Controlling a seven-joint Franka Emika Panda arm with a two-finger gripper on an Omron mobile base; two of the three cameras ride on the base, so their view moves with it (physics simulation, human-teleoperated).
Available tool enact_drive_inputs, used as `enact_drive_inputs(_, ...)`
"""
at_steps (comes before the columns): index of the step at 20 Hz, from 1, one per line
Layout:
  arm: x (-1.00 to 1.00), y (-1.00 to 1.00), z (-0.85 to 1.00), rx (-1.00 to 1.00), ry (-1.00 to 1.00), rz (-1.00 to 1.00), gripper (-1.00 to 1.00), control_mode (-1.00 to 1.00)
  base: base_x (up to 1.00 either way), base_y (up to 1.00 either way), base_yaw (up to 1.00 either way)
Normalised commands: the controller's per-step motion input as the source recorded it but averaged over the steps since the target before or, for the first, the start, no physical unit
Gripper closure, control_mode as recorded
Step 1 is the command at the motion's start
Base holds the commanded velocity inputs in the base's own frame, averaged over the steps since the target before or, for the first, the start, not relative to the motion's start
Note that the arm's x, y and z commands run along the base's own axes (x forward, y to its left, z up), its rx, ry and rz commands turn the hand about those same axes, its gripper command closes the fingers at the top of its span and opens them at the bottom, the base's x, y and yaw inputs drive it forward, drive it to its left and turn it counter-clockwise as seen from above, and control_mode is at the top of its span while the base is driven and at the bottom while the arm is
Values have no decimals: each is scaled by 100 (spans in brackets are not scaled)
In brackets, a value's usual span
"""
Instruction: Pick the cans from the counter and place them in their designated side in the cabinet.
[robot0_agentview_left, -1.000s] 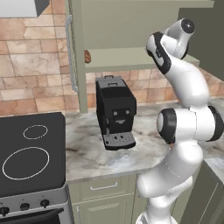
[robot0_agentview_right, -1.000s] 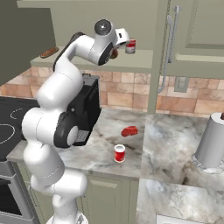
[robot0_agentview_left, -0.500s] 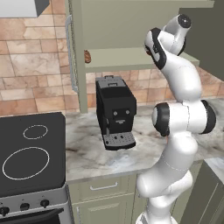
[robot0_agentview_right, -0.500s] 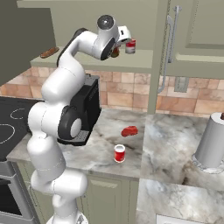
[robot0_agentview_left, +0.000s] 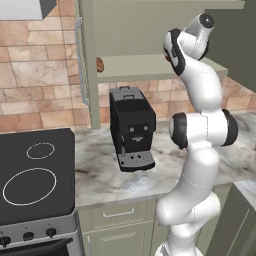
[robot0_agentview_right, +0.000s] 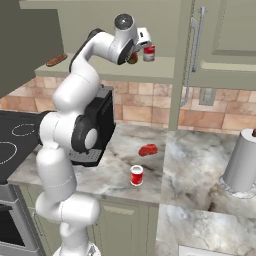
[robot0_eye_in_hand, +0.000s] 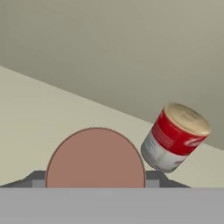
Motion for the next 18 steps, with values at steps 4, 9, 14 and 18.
enact_drive_inputs(4, 31, 0, -27, 0, 1, 0, 100, -100, 0, 0, 0)
enact_drive_inputs(9, 27, 0, -31, 0, 0, 0, 100, -100, 0, 0, 0)
enact_drive_inputs(14, 17, 0, -36, 0, 0, 0, 100, -100, 0, 0, 0)
enact_drive_inputs(18, 17, 0, -34, 0, 0, 0, 100, -100, 0, 0, 0)
